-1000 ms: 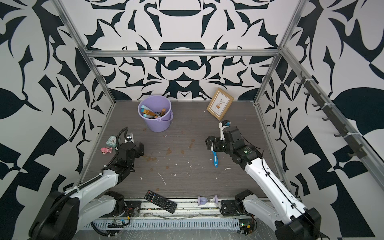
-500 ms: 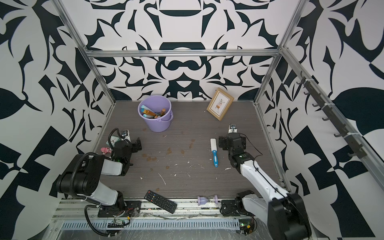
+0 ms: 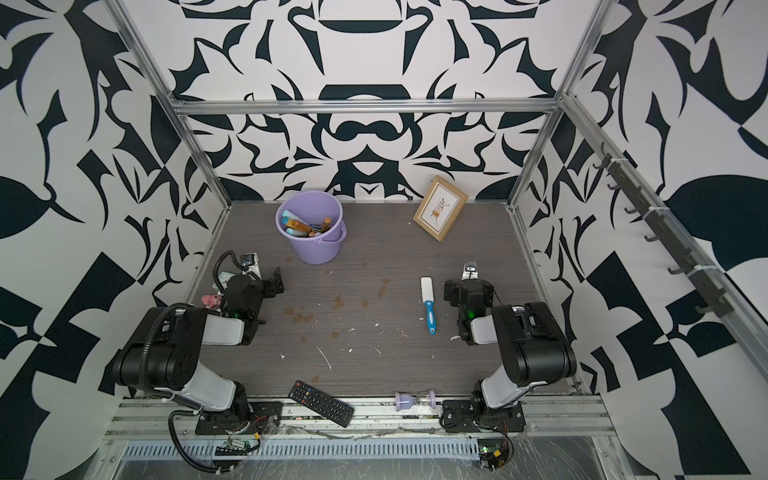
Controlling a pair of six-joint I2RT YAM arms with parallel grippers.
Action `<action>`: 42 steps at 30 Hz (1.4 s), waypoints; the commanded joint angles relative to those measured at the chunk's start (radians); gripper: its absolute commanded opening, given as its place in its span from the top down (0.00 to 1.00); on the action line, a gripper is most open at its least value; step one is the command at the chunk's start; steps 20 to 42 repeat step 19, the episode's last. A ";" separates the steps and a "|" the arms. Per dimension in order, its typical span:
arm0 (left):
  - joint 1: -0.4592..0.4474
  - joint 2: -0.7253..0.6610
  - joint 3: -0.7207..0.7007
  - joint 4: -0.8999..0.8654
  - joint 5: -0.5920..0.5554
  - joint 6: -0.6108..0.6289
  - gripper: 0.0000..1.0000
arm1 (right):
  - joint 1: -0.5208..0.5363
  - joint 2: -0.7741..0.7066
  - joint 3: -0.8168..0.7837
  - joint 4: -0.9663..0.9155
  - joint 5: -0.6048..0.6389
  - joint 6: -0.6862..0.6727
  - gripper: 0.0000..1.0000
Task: Brush the soil off the hand trowel and place it into the bucket
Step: Reset both arms
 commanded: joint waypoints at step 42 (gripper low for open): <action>-0.003 0.000 0.011 -0.016 0.007 -0.002 0.01 | -0.010 -0.015 0.033 0.059 -0.145 -0.042 0.00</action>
